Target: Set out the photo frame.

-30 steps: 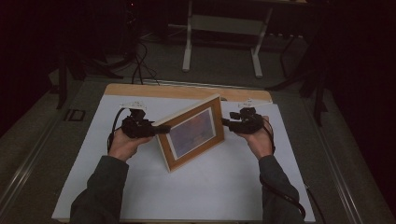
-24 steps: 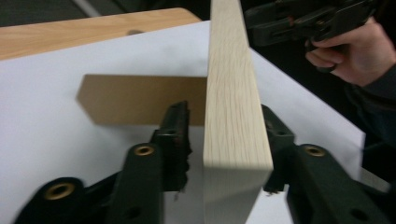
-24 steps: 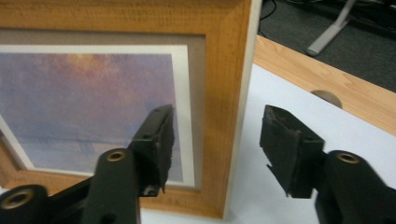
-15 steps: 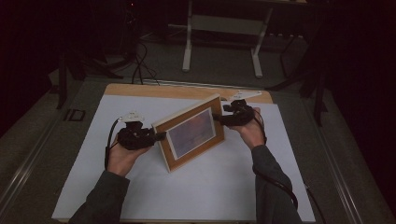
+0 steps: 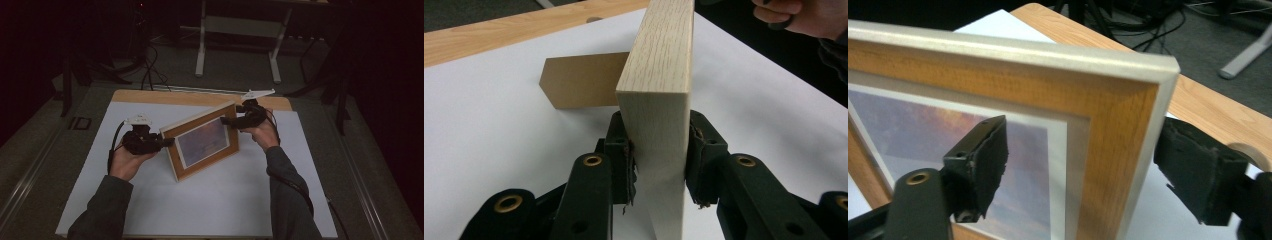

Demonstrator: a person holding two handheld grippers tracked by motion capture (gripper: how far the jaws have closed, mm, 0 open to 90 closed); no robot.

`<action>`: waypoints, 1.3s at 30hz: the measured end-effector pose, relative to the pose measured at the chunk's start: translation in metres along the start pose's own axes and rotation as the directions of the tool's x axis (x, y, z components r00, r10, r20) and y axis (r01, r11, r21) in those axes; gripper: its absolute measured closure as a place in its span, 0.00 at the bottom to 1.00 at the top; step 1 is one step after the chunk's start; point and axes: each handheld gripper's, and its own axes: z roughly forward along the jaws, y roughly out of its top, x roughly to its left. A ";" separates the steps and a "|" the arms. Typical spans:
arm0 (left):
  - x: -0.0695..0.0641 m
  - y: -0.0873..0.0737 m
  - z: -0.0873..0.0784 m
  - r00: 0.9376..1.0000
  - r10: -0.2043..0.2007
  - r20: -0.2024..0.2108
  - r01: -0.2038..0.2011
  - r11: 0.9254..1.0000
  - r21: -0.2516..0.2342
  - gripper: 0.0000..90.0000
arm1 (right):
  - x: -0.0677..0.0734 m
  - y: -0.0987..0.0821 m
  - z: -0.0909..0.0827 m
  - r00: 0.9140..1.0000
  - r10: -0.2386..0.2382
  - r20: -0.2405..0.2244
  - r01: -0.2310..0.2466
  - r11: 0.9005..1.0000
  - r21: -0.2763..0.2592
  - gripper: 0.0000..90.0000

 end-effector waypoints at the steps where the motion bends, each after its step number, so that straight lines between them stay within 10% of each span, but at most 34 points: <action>1: 0.000 0.000 0.000 1.000 0.004 0.001 -0.004 1.000 0.002 0.77 | -0.001 0.001 0.002 1.000 0.002 -0.005 -0.002 1.000 0.004 0.23; 12: 0.009 0.007 0.007 1.000 0.013 0.014 -0.013 1.000 0.009 0.77 | -0.015 -0.011 -0.002 0.998 0.051 -0.048 -0.050 0.999 0.011 0.46; 39: 0.030 0.021 0.037 0.998 -0.017 0.057 0.019 0.999 -0.038 0.71 | -0.003 -0.046 -0.045 0.978 0.191 0.082 -0.189 0.981 -0.039 0.69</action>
